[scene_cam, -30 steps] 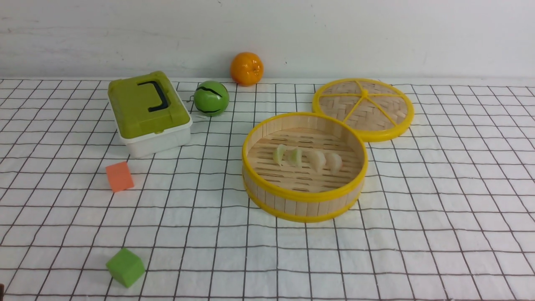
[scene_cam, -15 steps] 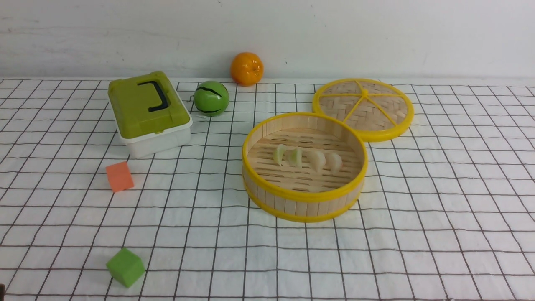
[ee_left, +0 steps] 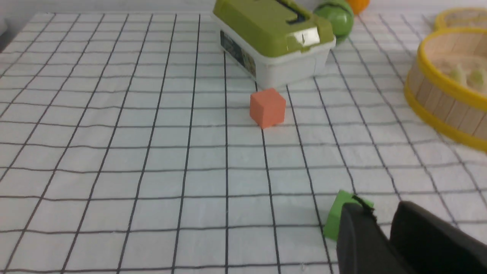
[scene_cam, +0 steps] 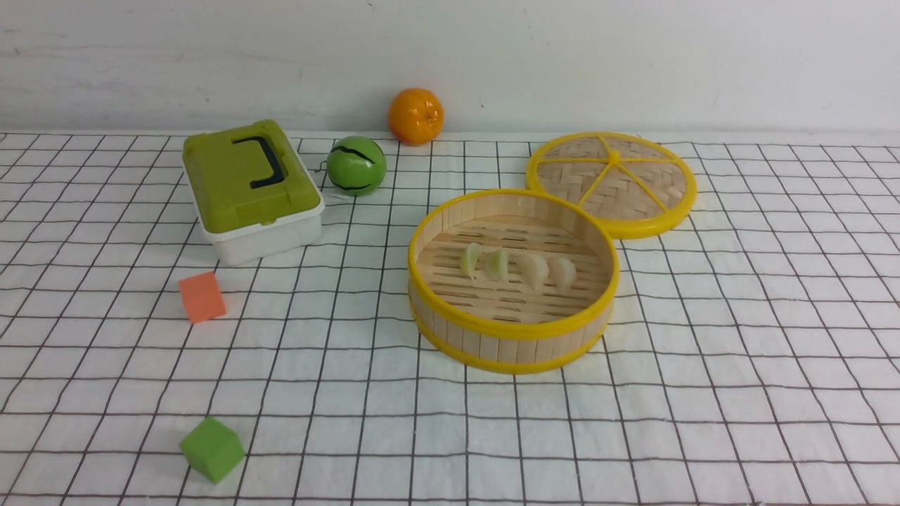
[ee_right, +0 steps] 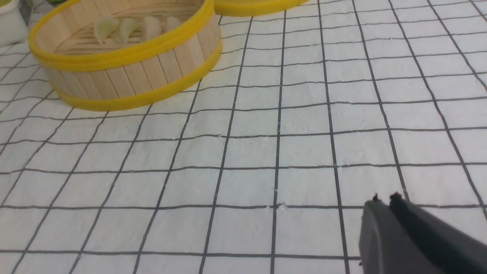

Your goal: Put the dumplings into the steamer on the table with the white tablecloth.

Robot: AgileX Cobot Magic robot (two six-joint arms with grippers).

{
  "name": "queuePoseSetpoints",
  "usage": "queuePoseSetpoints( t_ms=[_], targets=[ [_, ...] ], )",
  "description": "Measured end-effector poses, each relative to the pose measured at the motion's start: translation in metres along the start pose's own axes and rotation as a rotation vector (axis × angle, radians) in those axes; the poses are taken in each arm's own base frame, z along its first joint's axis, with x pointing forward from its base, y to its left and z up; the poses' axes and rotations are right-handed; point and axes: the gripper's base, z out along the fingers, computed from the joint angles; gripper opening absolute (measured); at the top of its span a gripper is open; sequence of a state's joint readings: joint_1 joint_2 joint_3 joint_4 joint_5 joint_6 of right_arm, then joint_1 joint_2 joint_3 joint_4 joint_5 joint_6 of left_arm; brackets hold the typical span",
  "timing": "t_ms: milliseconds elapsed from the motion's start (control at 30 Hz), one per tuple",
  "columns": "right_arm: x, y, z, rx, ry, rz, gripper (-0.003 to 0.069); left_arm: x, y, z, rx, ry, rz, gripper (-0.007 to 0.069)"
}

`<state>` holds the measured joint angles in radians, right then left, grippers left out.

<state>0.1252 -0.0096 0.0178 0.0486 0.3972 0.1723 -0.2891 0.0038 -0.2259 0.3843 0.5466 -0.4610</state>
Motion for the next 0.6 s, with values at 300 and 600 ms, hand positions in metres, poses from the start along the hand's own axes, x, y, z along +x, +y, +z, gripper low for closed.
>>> queuePoseSetpoints(
  t_ms=[300,600],
  targets=[
    [0.000,0.000,0.000,0.001,0.000,-0.002,0.0038,0.053,-0.003,0.023,-0.038,0.043,-0.078,-0.0013],
    [0.000,0.000,0.000,0.001,0.000,-0.003,0.0042,0.069,-0.003,0.026,-0.038,0.113,-0.042,-0.0013]
  ],
)
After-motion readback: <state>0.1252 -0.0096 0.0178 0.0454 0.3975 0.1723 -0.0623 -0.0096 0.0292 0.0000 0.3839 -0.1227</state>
